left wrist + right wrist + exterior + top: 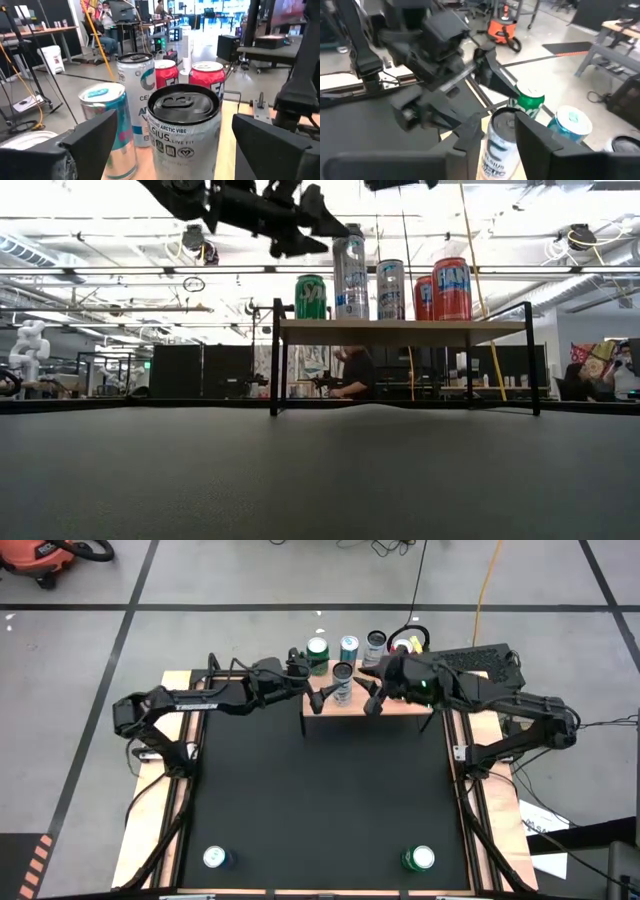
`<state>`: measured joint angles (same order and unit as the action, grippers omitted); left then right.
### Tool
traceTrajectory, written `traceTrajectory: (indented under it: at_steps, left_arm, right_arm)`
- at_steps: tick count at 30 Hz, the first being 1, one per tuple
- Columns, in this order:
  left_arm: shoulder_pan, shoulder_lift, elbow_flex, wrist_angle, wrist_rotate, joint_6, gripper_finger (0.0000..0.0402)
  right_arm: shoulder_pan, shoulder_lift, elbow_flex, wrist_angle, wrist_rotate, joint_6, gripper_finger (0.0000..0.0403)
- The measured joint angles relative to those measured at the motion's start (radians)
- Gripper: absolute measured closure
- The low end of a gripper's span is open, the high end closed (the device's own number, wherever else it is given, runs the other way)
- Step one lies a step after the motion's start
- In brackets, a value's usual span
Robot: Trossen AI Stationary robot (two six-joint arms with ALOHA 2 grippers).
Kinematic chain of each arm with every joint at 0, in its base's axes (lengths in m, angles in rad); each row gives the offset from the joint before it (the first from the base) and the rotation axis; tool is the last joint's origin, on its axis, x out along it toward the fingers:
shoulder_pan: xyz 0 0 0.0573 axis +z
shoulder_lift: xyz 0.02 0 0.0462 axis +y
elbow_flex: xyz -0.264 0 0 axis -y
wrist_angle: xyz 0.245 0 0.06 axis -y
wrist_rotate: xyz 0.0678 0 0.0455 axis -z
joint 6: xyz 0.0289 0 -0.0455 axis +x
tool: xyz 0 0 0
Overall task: Place canned beverage on shelf
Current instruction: Put the white-blue soda can on the shelf aligned with the other white-blue soda can
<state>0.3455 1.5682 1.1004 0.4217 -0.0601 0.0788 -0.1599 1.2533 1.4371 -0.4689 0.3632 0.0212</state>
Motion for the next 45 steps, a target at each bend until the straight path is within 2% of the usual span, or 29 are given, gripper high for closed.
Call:
traceTrajectory:
  at_steps: [8,12,15,21,25,32,39,45]
  left_arm:
    - [-0.032,-0.140,-0.009,-0.266,-0.027,0.016,0.0008]
    - [-0.072,-0.152,-0.062,-0.285,-0.072,0.014,0.0008]
    - [-0.101,-0.150,-0.120,-0.233,-0.119,0.013,0.0008]
    - [-0.142,-0.146,-0.261,-0.055,-0.168,0.006,0.0008]
    - [-0.157,-0.147,-0.304,-0.010,-0.209,0.007,0.0008]
    - [-0.158,-0.147,-0.304,-0.019,-0.214,0.014,0.0008]
    - [-0.156,-0.147,-0.304,-0.018,-0.217,0.014,0.0008]
    - [-0.156,-0.147,-0.304,-0.019,-0.219,0.014,0.0008]
  right_arm:
    - [-0.163,0.126,0.097,-0.038,-0.252,-0.057,0.0357]
    - [-0.197,0.164,0.103,-0.037,-0.296,-0.104,0.0386]
    - [-0.210,0.186,0.103,-0.035,-0.317,-0.143,0.0400]
    - [-0.221,0.230,0.103,-0.018,-0.334,-0.174,0.0402]
    - [-0.221,0.247,0.103,-0.018,-0.339,-0.180,0.0402]
    - [-0.226,0.246,0.105,-0.045,-0.283,-0.176,0.0403]
    - [-0.227,0.242,0.107,-0.104,-0.274,-0.169,0.0403]
    - [-0.226,0.237,0.108,-0.153,-0.198,-0.175,0.0403]
